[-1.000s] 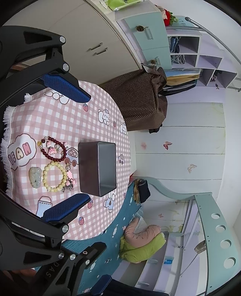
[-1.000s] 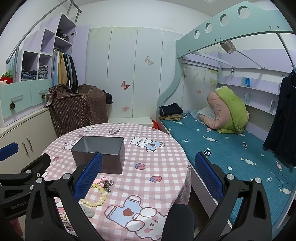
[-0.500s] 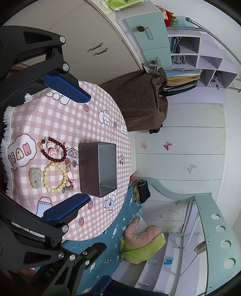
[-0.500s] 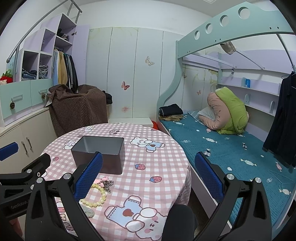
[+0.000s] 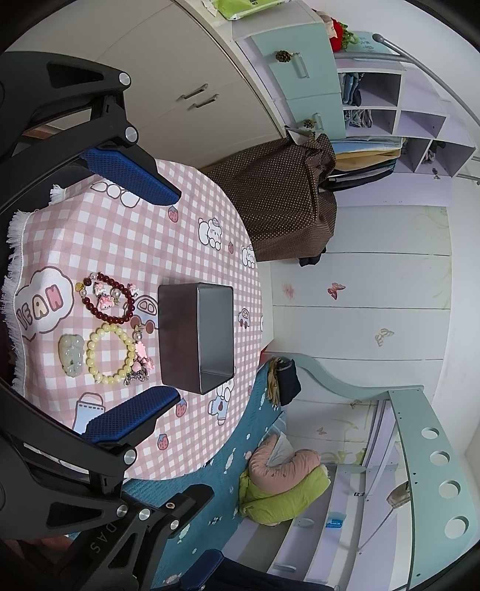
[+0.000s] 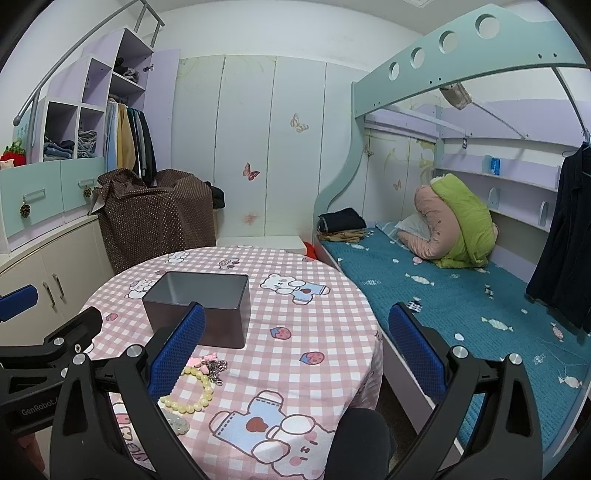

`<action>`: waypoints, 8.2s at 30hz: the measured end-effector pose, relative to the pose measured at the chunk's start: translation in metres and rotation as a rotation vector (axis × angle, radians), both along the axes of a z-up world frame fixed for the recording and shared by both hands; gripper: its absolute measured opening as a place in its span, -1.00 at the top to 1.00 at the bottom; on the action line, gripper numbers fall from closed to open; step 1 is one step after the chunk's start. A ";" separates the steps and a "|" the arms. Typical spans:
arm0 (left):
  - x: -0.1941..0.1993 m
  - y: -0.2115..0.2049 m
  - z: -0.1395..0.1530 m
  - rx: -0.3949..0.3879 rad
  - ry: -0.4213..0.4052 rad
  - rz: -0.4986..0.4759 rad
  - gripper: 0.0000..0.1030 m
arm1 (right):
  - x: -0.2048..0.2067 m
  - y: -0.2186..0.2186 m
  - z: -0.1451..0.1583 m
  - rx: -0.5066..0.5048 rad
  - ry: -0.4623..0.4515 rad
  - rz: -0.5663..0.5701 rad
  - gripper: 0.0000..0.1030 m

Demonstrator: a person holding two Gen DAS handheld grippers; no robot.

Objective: Organize jewelry
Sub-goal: 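Grasp the jade pendant with the right tool while the left tool approaches the red bracelet, then grasp the dark red bead bracelet with the left tool and lift it, then lower the pendant into the box with the right tool while the left tool drops the red bracelet in, then grasp the pearl earring with the left tool while the right tool grasps a charm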

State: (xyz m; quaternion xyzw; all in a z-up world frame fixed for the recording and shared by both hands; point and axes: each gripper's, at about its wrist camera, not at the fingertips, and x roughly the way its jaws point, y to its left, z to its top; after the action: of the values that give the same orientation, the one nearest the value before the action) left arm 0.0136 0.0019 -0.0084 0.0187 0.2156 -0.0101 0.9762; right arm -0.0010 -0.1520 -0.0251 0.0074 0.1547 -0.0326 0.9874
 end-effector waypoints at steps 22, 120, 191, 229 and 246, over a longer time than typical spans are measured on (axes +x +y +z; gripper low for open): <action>0.034 0.046 -0.036 -0.015 0.144 0.054 -0.90 | 0.025 0.016 -0.040 0.069 0.146 0.234 -0.86; 0.069 0.045 -0.051 -0.079 0.164 -0.215 0.84 | 0.058 0.022 -0.080 0.064 0.296 0.385 0.44; 0.178 0.015 -0.043 -0.071 0.168 -0.223 0.08 | 0.168 0.013 -0.035 0.041 0.193 0.335 -0.27; 0.070 0.074 -0.067 -0.025 0.222 -0.108 -0.49 | 0.080 0.082 -0.054 -0.070 0.233 0.542 -0.63; 0.060 0.118 -0.093 -0.085 0.285 -0.032 -0.63 | 0.095 0.133 -0.098 -0.082 0.438 0.735 0.60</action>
State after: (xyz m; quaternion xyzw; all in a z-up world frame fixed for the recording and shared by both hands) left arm 0.0734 0.1194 -0.1013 -0.0209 0.3509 -0.0375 0.9354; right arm 0.0938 -0.0191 -0.1235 -0.0945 0.3515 0.3144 0.8768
